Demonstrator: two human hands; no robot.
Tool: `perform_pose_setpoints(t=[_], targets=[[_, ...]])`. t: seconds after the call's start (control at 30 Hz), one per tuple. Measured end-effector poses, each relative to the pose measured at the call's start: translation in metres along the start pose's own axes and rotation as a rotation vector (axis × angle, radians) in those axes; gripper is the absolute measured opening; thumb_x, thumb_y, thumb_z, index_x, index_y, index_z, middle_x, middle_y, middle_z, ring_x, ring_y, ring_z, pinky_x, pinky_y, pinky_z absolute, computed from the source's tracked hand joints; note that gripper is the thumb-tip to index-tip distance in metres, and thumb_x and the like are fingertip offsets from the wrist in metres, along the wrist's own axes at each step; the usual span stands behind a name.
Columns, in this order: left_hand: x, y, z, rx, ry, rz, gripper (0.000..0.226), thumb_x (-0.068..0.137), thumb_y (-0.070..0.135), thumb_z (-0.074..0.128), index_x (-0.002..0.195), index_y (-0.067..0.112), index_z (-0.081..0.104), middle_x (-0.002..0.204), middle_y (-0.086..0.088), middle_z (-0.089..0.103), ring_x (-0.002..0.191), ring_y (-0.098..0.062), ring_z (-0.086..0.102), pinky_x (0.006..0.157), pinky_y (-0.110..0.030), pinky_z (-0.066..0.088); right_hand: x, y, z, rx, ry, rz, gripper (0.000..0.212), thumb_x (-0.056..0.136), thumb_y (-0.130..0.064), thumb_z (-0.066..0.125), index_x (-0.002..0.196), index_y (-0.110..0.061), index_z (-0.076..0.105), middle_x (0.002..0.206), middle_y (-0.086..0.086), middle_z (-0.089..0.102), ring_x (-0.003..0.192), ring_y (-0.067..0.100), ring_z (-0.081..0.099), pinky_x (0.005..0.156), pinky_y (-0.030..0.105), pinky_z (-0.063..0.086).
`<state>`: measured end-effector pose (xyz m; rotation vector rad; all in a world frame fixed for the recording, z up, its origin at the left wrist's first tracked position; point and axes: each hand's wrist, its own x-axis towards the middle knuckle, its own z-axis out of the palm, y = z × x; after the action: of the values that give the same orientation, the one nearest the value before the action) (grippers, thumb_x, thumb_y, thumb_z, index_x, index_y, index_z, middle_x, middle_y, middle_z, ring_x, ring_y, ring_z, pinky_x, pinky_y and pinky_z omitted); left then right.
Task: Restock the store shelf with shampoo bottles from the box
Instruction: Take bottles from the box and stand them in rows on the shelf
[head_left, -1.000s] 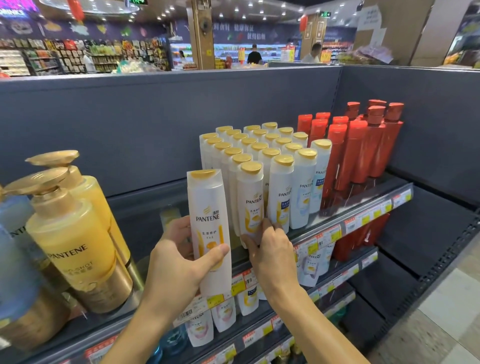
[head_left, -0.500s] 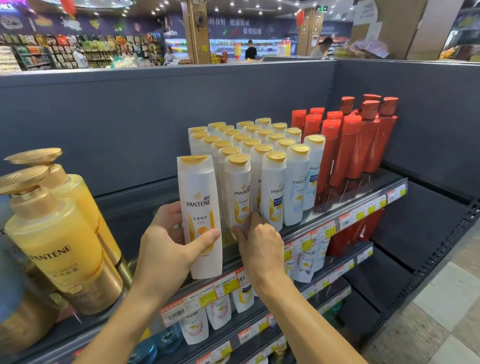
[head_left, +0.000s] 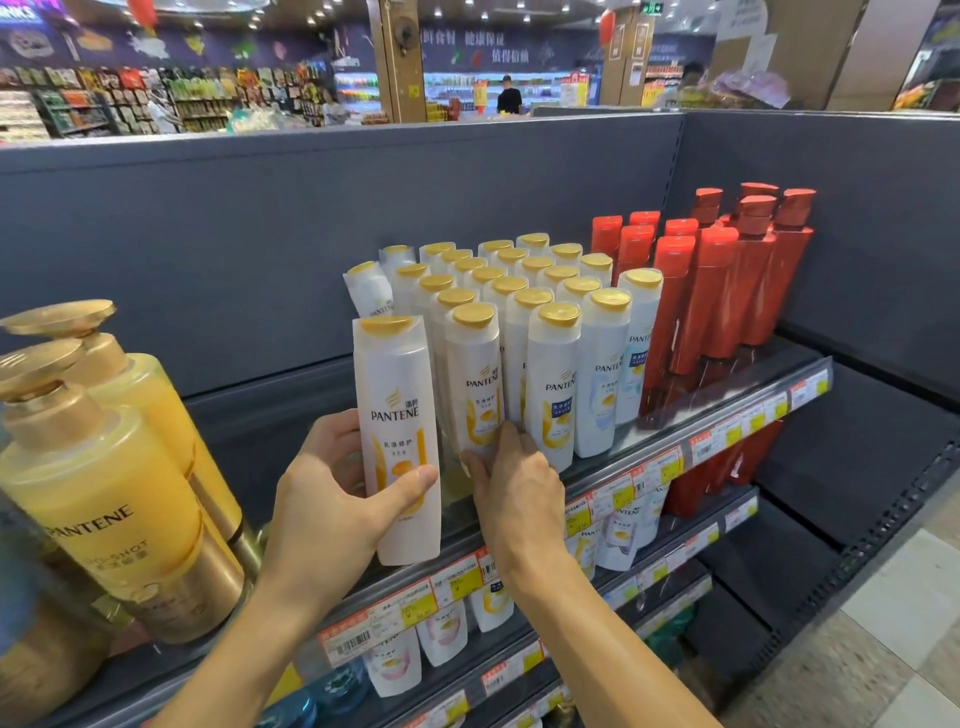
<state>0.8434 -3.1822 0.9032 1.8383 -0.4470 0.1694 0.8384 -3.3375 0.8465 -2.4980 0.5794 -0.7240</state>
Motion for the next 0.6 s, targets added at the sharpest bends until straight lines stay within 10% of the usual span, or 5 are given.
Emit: perform_pose_setpoints(t=[0.6], targets=[[-0.004, -0.012, -0.004, 0.004, -0.004, -0.055, 0.061, 0.066, 0.026, 0.083, 0.118, 0.025, 0.050, 0.105, 0.015, 0.063, 0.092, -0.001, 0.063, 0.070, -0.017, 0.051, -0.015, 0.014, 0.005, 0.006, -0.001, -0.082, 0.047, 0.098, -0.046, 0.043, 0.128, -0.010, 0.047, 0.099, 0.008, 0.065, 0.083, 0.030, 0.066, 0.068, 0.037, 0.055]])
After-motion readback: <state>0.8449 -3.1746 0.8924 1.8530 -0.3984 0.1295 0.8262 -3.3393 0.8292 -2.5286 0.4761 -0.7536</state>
